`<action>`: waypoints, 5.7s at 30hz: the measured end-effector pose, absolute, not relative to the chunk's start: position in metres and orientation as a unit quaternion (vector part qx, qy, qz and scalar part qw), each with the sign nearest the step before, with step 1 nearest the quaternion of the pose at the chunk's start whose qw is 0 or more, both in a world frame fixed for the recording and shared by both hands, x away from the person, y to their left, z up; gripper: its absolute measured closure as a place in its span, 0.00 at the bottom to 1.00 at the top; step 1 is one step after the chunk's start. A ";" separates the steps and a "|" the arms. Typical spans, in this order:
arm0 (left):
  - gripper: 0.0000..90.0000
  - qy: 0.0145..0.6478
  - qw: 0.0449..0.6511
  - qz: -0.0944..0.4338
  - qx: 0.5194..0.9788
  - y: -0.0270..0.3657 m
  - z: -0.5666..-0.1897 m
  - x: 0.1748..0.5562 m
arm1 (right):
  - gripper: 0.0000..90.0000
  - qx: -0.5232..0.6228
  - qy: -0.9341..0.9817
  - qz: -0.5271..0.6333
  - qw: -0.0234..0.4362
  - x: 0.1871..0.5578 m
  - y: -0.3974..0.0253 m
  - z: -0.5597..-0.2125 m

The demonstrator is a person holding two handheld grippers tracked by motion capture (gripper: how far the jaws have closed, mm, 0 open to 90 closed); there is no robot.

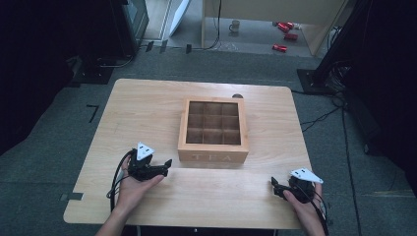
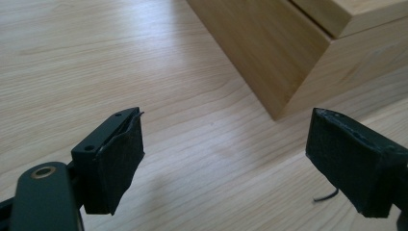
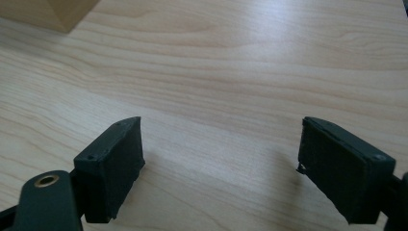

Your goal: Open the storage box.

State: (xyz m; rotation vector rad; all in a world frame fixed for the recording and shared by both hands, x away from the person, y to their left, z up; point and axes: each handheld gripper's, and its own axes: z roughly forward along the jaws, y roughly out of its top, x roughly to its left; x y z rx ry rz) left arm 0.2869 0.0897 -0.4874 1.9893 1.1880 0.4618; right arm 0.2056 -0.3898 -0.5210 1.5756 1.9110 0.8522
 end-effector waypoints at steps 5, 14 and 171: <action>0.16 0.458 0.386 0.168 0.783 0.082 -0.488 0.290 | 0.18 0.582 0.696 0.335 0.252 0.207 -0.383 -0.511; 0.27 0.448 0.401 0.154 0.784 0.070 -0.488 0.296 | 0.18 0.580 0.686 0.369 0.238 0.214 -0.373 -0.494; 0.16 0.453 0.331 0.193 0.805 0.110 -0.518 0.281 | 0.44 0.394 0.704 0.481 0.343 0.329 -0.293 -0.385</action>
